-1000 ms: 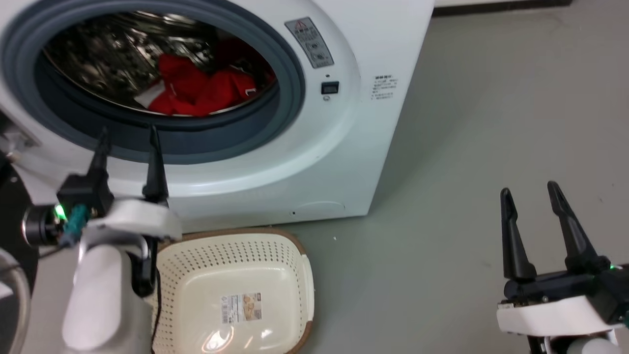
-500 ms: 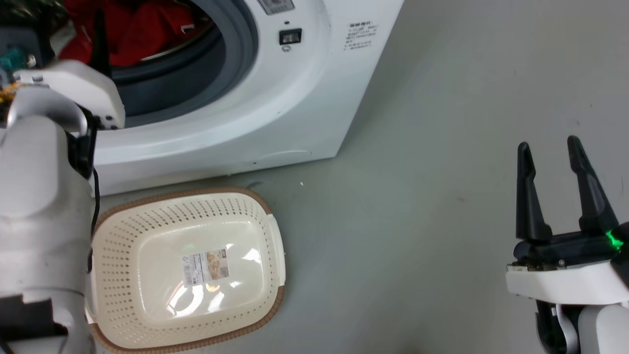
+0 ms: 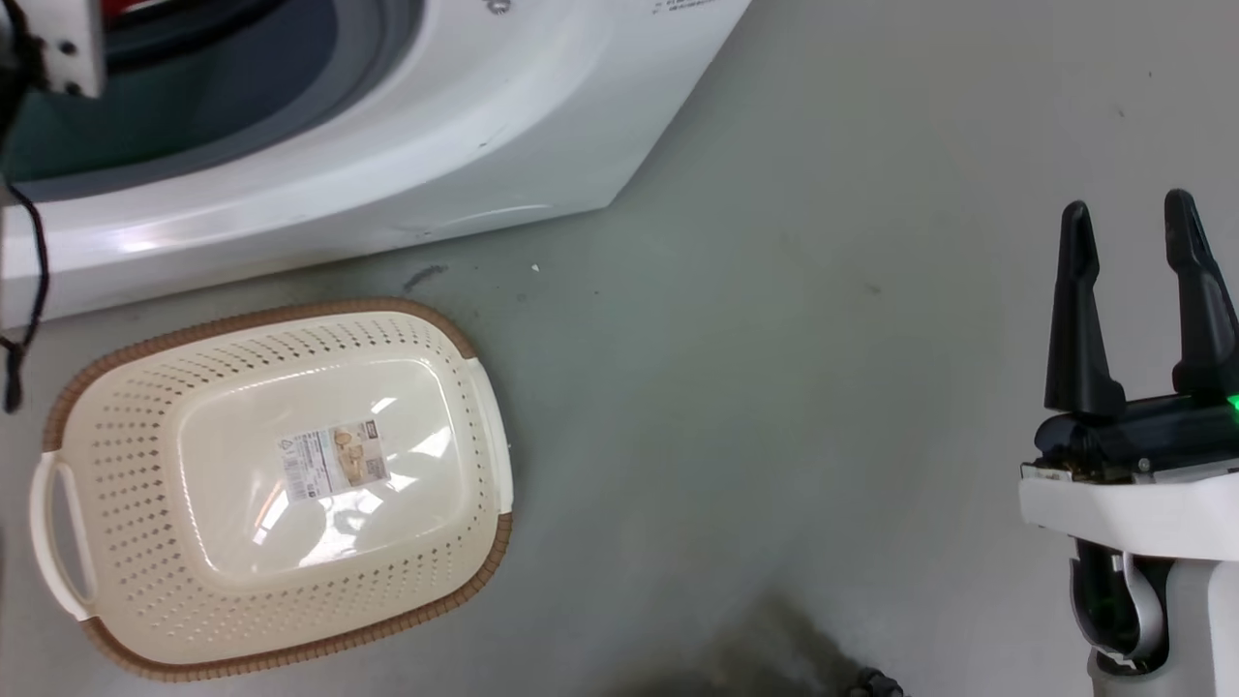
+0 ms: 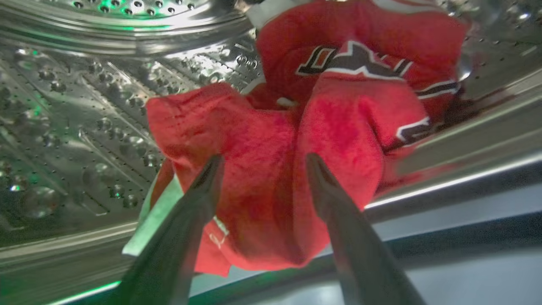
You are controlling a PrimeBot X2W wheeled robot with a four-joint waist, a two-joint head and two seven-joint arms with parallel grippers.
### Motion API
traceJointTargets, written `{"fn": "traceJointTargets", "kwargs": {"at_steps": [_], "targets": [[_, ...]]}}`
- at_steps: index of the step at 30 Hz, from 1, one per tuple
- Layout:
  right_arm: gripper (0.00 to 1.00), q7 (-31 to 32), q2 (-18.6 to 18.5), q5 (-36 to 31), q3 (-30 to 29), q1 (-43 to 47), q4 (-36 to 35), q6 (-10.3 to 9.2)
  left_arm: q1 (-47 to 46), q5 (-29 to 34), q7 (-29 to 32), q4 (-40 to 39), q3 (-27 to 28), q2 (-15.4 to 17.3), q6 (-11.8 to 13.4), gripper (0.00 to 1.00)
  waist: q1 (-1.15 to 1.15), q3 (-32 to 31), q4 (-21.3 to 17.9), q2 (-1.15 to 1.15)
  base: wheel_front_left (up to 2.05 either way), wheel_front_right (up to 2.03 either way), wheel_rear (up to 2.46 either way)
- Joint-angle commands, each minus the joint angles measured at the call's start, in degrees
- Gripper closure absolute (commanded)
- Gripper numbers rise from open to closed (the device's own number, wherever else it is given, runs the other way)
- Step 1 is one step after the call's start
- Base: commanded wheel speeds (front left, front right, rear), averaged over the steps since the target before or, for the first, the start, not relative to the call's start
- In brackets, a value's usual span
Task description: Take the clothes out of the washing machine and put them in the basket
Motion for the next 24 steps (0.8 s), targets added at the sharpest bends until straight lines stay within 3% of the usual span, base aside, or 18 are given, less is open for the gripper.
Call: {"fn": "traceJointTargets", "kwargs": {"at_steps": [1, 13, 23, 24], "targets": [[0.00, -0.1, 0.0, 0.5, 0.1, -1.2, -0.4, -0.04, -1.3, -1.5, 1.6, -0.2, -1.1, 0.6, 0.0, 0.00, -0.01, 1.7, -1.0, 0.00, 0.00, 0.00, 0.00], [0.00, -0.1, 0.0, 1.7, 0.6, -3.4, -1.6, -0.04, -12.8, -10.8, 24.5, -2.8, -10.1, 6.4, 0.0, 0.00, -0.01, 8.7, -2.4, 0.00, 0.00, 0.00, 0.00], [0.00, -0.1, 0.0, 2.8, 1.2, -4.3, -1.7, -0.04, -14.4, -11.4, 30.7, -4.0, -11.1, 7.2, 0.7, 0.00, -0.01, 11.4, -3.6, 0.00, 0.00, 0.00, 0.00], [0.00, -0.1, 0.0, 2.8, 1.3, -4.3, -1.7, -0.04, -14.3, -11.3, 31.1, -4.0, -11.3, 7.2, 0.5, 0.15, -0.01, 11.4, -3.6, 0.00, 0.00, 0.00, 0.00]]}}
